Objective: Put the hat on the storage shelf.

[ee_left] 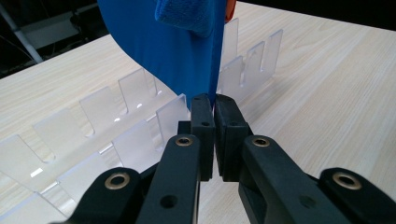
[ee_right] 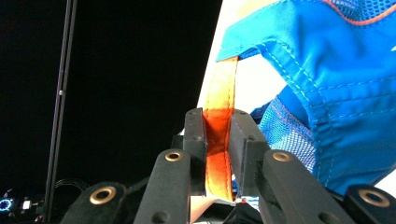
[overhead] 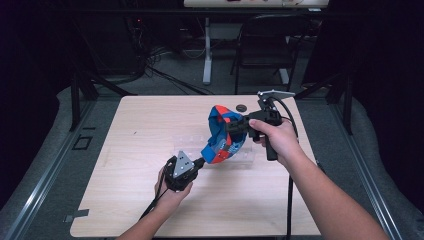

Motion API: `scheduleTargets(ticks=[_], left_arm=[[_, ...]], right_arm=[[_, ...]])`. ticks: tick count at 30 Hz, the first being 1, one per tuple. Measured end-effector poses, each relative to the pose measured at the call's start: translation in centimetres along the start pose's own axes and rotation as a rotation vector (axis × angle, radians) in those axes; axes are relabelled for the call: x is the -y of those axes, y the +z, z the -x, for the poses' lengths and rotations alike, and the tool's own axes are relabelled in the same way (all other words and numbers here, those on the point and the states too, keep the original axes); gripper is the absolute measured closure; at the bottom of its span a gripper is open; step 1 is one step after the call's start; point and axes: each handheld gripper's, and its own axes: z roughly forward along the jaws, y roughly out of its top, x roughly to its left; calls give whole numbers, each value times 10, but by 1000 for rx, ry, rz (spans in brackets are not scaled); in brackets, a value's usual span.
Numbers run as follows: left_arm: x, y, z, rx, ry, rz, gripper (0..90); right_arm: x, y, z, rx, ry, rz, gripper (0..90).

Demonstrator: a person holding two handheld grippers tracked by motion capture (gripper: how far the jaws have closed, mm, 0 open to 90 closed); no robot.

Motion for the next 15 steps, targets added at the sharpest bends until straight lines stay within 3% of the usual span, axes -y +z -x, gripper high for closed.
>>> scheduleTargets(ticks=[15], left_arm=[[8,8,-2,16,-25,-35,877]], right_arm=[[-1,5,13,11,16,4,782]])
